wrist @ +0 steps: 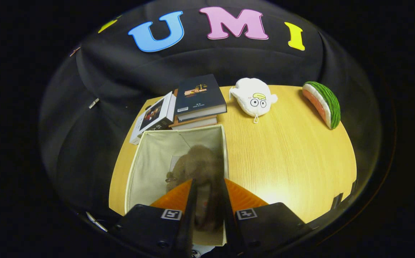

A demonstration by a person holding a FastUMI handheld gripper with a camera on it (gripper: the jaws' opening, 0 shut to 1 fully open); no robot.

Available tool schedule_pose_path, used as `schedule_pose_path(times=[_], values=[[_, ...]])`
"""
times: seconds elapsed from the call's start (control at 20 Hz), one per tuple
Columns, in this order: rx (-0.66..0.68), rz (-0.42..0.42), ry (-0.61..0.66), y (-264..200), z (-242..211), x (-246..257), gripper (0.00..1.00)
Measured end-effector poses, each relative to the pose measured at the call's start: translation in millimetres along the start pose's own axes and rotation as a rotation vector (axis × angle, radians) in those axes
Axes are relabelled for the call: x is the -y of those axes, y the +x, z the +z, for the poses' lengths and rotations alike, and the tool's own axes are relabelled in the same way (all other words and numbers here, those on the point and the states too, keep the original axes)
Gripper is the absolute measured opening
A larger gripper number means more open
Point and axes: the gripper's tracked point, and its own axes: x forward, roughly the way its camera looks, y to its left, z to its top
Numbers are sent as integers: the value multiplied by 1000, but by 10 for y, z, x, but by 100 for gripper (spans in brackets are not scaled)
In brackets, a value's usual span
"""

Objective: Open the storage box then place both shoes into the box .Put the left shoe in first, then the right shoe, with the right side of both shoes facing outward in a uniform manner.

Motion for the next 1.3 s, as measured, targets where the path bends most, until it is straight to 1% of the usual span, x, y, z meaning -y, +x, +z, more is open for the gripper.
schedule_pose_path(times=[0.15, 0.55, 0.7, 0.95, 1.3], values=[[5, 9, -21, -21, -14, 2, 97], [27, 11, -78, -84, -83, -19, 99], [66, 24, -83, -121, -5, -17, 99], [208, 3, -88, -347, 394, 275, 99], [394, -88, -77, -834, 998, 1005, 99]])
